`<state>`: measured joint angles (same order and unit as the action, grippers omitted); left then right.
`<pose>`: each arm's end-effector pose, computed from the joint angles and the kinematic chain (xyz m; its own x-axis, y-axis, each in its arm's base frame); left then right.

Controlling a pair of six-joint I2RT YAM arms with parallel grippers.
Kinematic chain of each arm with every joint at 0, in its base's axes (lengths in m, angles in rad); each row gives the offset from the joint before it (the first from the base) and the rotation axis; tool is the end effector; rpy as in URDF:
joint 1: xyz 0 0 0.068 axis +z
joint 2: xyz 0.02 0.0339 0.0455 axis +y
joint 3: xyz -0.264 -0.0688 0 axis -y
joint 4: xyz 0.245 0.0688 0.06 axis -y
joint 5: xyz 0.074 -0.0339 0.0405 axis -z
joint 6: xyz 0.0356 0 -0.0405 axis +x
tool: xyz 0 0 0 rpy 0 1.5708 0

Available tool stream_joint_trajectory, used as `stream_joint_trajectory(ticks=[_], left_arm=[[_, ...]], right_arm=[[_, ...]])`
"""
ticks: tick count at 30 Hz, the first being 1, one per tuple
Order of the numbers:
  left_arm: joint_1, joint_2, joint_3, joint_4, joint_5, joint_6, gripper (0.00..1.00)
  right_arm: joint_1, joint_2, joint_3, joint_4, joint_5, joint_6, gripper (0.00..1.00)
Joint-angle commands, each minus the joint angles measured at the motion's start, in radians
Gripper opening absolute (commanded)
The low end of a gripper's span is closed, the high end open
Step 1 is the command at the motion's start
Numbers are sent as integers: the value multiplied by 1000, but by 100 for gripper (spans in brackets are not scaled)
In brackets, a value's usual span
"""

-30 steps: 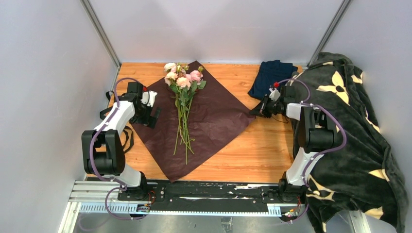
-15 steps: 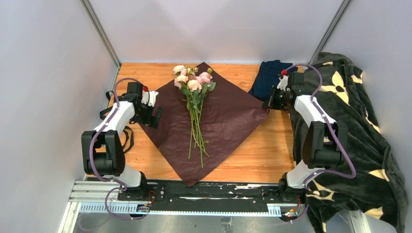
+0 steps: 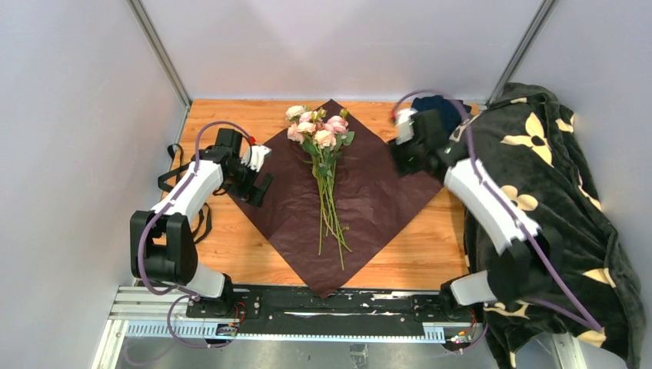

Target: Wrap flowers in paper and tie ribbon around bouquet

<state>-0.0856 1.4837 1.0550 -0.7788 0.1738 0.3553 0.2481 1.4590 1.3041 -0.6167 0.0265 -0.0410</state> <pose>0.2820 -0.0304 0.2273 -0.8225 0.4145 -0.3894 0.4603 0.8873 -0.0279 0.3108 0.0778 0.3209 -0.6661 -0.2110 -0.7154 -0.2546 0.9659 -0.0478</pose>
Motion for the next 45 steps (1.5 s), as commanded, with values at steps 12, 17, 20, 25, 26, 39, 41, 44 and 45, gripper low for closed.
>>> stream_joint_trajectory(ticks=[12, 17, 20, 25, 26, 39, 41, 44, 45], left_arm=[[-69, -160, 14, -90, 140, 70, 100], [-69, -170, -14, -88, 142, 68, 100], [-70, -183, -33, -88, 146, 79, 100], [-70, -193, -43, -88, 134, 86, 100], [-71, -195, -46, -88, 132, 87, 100], [-70, -211, -59, -90, 123, 108, 100], [-70, -214, -55, -92, 137, 113, 100], [-72, -232, -41, -91, 169, 129, 98], [-77, -244, -29, -95, 184, 139, 97]], right_arm=[[1014, -365, -745, 398, -574, -1057, 62], [1117, -248, -806, 602, -475, -1017, 61], [1124, -198, -805, 702, -414, -1001, 57], [1134, -77, -795, 830, -390, -997, 52], [1136, -48, -784, 829, -391, -998, 52], [1124, -83, -738, 801, -256, -849, 0], [1097, -97, -724, 782, -283, -825, 0], [1000, -127, -686, 775, -363, -722, 0], [935, -130, -660, 773, -435, -659, 0]])
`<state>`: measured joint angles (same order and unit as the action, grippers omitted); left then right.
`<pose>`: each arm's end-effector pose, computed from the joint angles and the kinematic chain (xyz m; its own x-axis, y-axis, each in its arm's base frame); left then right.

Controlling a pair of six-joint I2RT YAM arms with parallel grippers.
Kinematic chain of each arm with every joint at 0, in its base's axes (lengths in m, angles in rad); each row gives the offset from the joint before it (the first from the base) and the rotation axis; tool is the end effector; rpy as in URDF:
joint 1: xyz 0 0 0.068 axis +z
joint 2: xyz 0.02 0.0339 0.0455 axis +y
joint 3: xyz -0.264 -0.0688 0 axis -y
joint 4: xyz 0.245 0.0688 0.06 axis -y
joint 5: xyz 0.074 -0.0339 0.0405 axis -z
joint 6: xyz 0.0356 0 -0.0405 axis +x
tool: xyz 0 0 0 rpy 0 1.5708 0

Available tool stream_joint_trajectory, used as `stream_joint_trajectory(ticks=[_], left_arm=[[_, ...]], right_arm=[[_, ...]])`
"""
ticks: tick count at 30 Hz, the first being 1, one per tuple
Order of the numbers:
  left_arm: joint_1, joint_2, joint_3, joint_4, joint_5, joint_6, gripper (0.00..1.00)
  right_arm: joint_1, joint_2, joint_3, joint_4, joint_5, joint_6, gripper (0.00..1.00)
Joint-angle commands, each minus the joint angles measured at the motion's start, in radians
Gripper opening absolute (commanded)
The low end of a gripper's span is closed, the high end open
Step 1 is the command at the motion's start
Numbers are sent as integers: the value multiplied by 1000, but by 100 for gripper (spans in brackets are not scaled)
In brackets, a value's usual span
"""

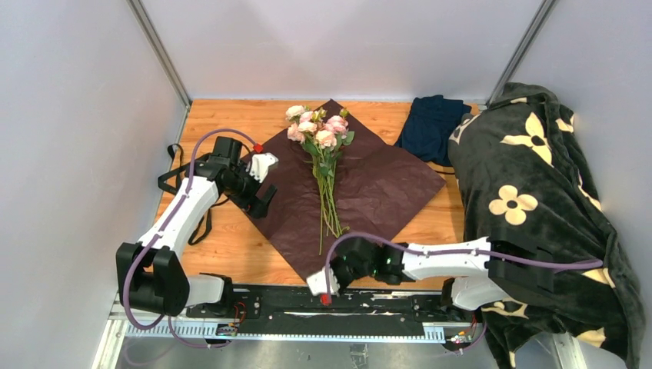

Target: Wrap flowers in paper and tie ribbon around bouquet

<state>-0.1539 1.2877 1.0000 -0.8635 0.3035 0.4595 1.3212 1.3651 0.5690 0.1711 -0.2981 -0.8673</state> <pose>0.2377 -0.0476 0.2564 -0.6906 0.5354 -0.4862 0.6392 0.7664 -0.0639 0.0561 0.2622 0.1756 0.6577 -0.3708 -0.6556 -0.7475 -0.4289 -0.5073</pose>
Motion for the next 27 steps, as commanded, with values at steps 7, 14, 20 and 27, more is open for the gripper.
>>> stream_joint_trajectory(ticks=[7, 14, 20, 27], left_arm=[[-66, -136, 28, -41, 166, 116, 75], [-218, -139, -39, -92, 354, 236, 85], [-383, -114, -208, 298, 387, 19, 98], [-385, -43, -340, 689, 320, -72, 100]], right_arm=[[-354, 77, 172, -8, -346, 305, 0], [-512, 154, 210, 109, -522, 411, 0], [-601, 229, 285, 98, -651, 418, 0], [-641, 238, 293, 82, -735, 382, 0]])
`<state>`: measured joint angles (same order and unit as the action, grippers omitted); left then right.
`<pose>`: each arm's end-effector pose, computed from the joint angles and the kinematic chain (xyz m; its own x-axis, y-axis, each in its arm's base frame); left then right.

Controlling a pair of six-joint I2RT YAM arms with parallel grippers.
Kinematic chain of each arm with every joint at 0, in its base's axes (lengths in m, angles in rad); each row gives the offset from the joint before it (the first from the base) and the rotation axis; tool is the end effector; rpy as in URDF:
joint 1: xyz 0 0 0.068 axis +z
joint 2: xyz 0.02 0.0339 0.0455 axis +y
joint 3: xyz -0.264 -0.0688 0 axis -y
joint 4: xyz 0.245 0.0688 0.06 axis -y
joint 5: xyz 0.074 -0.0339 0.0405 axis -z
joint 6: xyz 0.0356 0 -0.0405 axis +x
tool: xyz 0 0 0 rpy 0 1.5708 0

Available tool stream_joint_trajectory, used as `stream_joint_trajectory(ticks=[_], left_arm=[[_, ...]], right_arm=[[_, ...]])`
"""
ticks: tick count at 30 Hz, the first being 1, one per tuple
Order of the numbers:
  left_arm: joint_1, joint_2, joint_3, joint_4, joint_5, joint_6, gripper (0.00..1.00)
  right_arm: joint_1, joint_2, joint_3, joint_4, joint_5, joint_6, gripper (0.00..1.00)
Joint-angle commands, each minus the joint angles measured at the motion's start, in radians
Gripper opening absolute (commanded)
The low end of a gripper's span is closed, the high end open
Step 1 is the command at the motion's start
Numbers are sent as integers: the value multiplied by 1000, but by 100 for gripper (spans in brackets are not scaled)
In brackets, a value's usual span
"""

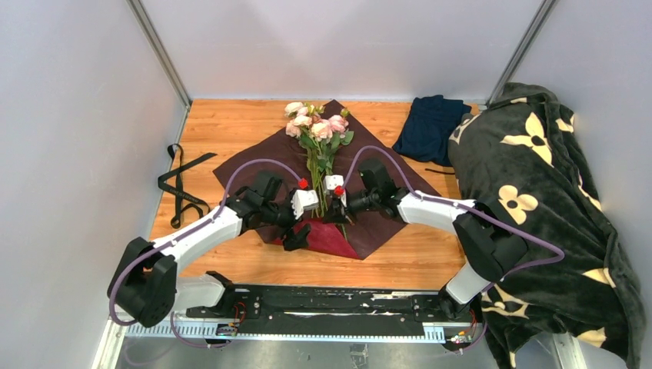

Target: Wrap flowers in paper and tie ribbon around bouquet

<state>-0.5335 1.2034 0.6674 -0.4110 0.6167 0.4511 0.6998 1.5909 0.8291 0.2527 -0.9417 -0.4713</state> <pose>0.1847 -0.1330 0.2027 -0.3213 0.6028 -0.7303 0.9398 0.2976 -0.1678 0.2315 0.2326 0.2055 0.0851 -0.2776 -0.9569 -0.9882 -0.1466 -0.0453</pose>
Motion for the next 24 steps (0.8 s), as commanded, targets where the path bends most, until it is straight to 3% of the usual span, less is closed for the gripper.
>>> stream_joint_trajectory(ticks=[1, 8, 10, 12, 13, 14, 17, 18, 19, 20, 24], left_arm=[[-5, 44, -9, 240, 16, -67, 100], [17, 75, 11, 217, 21, -68, 94], [21, 75, 11, 170, 70, -38, 77], [20, 82, 3, 163, 86, -74, 46], [19, 84, -1, 172, 82, -106, 39], [16, 87, -3, 169, 84, -107, 25], [12, 69, -3, 166, 85, -109, 0], [12, 64, -2, 168, 81, -119, 0], [12, 63, 2, 180, 63, -149, 0], [13, 70, 10, 214, -19, -232, 0], [16, 107, 11, 267, -203, -342, 0]], right_arm=[[-19, 17, 39, -13, -99, -26, 0], [-21, 12, 47, -62, -132, -90, 0], [-22, 6, 47, -63, -133, -94, 0], [-23, 4, 50, -56, -142, -88, 0], [-23, 4, 52, -54, -143, -87, 0], [-23, 5, 54, -51, -142, -82, 0], [-23, 9, 65, -48, -115, -40, 1], [-22, 8, 69, -44, -81, -8, 7], [-24, 6, 73, -41, -47, 33, 20], [-28, -5, 79, -33, 16, 122, 30], [-80, -74, 112, -119, 160, 407, 35]])
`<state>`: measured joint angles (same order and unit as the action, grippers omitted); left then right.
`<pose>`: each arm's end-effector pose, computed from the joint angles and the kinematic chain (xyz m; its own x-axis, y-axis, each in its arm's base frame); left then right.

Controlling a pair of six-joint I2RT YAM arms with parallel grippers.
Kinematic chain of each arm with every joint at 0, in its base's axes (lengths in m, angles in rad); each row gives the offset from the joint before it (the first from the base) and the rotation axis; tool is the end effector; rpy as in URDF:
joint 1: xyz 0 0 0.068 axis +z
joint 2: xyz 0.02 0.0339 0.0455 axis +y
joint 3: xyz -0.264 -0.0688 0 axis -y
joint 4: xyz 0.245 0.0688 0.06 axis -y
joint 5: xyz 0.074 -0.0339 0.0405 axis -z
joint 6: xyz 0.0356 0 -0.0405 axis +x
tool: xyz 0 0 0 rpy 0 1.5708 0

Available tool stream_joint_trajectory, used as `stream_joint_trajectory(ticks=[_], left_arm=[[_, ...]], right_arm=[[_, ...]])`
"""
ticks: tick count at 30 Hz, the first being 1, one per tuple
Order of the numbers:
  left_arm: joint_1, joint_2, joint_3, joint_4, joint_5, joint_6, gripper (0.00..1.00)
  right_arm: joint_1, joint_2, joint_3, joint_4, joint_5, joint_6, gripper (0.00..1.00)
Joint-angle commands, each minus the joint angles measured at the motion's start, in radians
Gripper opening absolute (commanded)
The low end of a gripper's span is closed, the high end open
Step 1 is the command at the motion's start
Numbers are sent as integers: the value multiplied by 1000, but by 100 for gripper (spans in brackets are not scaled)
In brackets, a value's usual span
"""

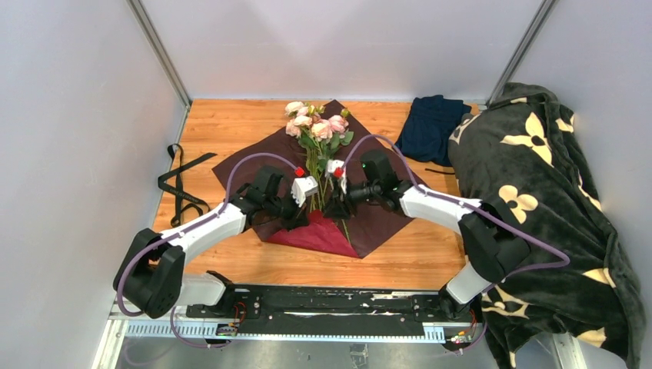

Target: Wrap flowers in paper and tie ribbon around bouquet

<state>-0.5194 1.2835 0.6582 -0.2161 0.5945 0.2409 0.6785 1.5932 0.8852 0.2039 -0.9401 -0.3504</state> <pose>0.2053 -0.1404 0.1948 -0.4531 0.4868 -0.7468 0.8684 0.4302 -0.2465 0.2422 0.2322 0.2178 -0.0372 -0.2900 -0.9563 -0.9938 -0.0897 0.0658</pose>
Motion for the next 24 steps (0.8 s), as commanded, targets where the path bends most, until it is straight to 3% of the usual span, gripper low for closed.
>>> stream_joint_trajectory(ticks=[1, 4, 8, 14, 20, 24], left_arm=[[3, 36, 17, 85, -217, -144, 0], [7, 74, 18, 103, -251, -163, 0], [7, 91, 10, 144, -214, -194, 0], [7, 97, 4, 157, -198, -197, 0], [7, 89, 2, 157, -163, -185, 0], [7, 82, 4, 156, -144, -184, 0]], right_arm=[[-72, -91, 69, -121, 223, 352, 35], [-83, -91, 103, -298, 516, 503, 26], [-68, -41, 55, -315, 722, 625, 4], [-9, 108, 124, -431, 759, 599, 0], [53, 215, 215, -365, 617, 603, 0], [57, 284, 282, -269, 571, 695, 0]])
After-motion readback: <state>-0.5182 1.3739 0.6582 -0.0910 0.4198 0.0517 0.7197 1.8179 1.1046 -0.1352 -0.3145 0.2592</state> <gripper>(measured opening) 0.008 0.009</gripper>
